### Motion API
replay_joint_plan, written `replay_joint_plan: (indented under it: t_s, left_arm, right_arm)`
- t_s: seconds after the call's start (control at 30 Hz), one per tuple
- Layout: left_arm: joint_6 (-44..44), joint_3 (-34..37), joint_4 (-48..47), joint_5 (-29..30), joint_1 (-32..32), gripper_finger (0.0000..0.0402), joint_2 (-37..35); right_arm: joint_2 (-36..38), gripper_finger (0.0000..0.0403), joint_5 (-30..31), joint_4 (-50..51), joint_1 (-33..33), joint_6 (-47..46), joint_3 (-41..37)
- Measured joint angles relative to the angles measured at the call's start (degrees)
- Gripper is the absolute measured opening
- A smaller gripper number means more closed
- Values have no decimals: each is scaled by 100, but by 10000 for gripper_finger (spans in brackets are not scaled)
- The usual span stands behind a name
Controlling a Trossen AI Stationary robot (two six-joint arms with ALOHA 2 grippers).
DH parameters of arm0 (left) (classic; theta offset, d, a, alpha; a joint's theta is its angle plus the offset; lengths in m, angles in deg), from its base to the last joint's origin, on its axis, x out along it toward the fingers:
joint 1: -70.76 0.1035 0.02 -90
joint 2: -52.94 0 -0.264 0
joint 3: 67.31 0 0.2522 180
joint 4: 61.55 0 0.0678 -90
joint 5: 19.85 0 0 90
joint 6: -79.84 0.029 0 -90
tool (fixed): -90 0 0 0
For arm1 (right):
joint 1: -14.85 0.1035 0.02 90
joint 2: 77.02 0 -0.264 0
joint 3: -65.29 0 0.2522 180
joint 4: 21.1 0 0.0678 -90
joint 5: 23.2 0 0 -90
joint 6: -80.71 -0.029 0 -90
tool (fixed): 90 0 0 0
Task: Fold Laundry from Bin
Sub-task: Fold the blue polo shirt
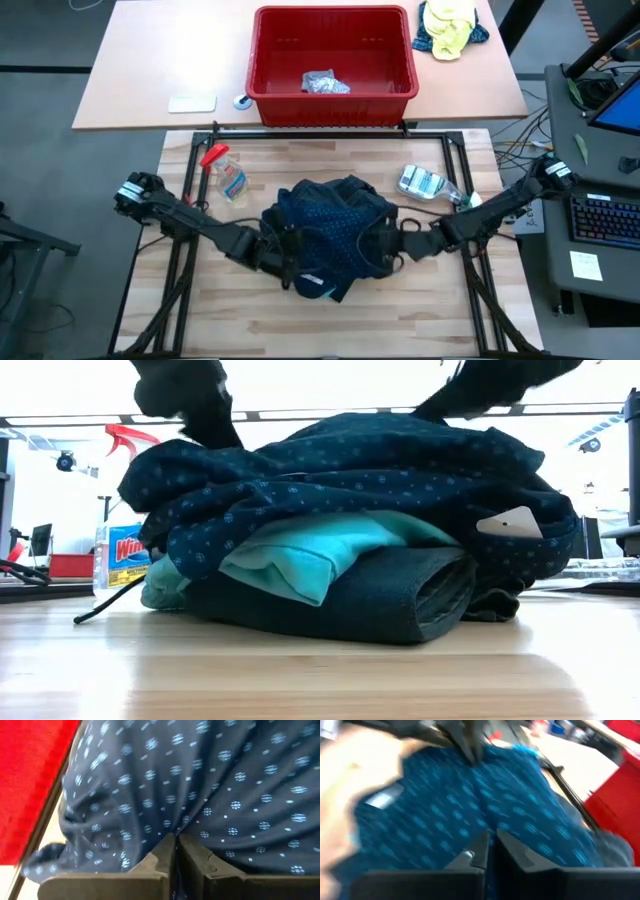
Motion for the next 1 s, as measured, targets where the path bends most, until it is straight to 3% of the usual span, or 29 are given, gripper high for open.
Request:
replay_joint_plan:
  t_s: [0.27,0.6,0.73,0.83,1.0]
  left_arm:
    - [-488,301,-146,7,132,22,-24]
    - [-650,-423,-1118,-27,-176,21,-293]
    - [-197,-713,-1090,502,-116,20,-291]
    - [25,-649,-1072,872,99,20,-280]
    - [-392,-23,-1111,860,500,20,-271]
  right_arm:
    - [101,12,-39,109,-848,-497,-785]
    - [1206,12,-17,897,-653,-704,-614]
    - [1473,12,-14,810,-650,-694,-528]
    - [1407,12,-8,577,-710,-662,-535]
    - [941,12,0,667,-727,-693,-565]
